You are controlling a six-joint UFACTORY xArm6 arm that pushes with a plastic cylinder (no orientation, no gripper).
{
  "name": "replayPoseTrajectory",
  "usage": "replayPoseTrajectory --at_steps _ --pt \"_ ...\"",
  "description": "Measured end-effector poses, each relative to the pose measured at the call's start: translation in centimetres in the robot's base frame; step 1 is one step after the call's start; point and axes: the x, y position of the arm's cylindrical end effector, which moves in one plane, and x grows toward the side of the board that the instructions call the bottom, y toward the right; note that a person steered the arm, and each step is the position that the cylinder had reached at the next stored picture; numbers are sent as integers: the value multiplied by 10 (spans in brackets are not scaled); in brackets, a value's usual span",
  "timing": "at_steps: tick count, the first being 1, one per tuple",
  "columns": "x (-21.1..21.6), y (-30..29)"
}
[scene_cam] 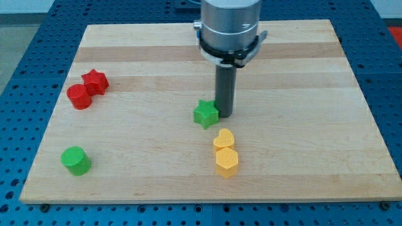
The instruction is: Drag the green star to the top right of the green circle
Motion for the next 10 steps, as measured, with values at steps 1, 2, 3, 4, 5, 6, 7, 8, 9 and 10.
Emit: replayPoseTrajectory --at_steps 1,2,3,4,5,6,7,8,9,10 --pt "10 -23" --pt "14 -50" --pt "17 -80" --pt "30 -107" --pt "43 -132" --pt "54 -159" --pt "63 -181" --pt "55 -179" --pt "23 -178" --pt "2 -178"
